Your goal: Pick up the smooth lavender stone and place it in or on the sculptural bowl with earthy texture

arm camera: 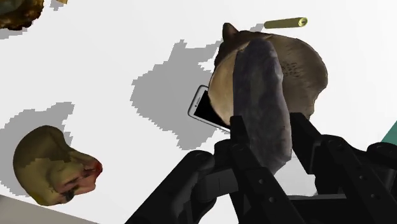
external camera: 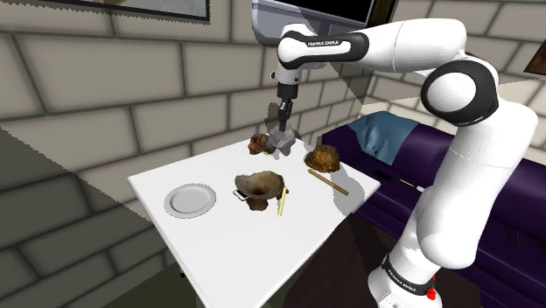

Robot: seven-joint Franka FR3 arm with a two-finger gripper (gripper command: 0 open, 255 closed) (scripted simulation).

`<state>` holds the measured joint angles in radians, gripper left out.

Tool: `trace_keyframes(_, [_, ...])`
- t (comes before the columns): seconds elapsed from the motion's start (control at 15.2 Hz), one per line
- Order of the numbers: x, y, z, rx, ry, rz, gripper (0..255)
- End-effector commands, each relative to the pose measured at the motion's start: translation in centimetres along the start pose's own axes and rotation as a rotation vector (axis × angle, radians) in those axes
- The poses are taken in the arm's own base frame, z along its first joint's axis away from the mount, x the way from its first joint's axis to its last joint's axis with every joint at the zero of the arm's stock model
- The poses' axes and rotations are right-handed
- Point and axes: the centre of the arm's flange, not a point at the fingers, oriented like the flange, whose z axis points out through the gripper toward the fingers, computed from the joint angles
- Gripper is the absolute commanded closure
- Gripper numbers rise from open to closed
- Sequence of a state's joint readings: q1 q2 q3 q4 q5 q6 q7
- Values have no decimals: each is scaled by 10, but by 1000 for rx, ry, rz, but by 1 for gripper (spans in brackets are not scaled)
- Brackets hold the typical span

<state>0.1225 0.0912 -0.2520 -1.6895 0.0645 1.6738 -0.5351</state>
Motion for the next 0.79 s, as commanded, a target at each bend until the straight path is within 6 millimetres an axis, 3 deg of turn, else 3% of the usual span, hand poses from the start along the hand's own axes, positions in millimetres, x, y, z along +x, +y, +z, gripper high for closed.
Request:
trace_keyframes(0.0, [13,-26,-3,0,0,2,255])
trace_keyframes(0.33, [38,-82,-7,0,0,2,255])
trace_keyframes(0.73, [40,-79,24,0,0,2,255])
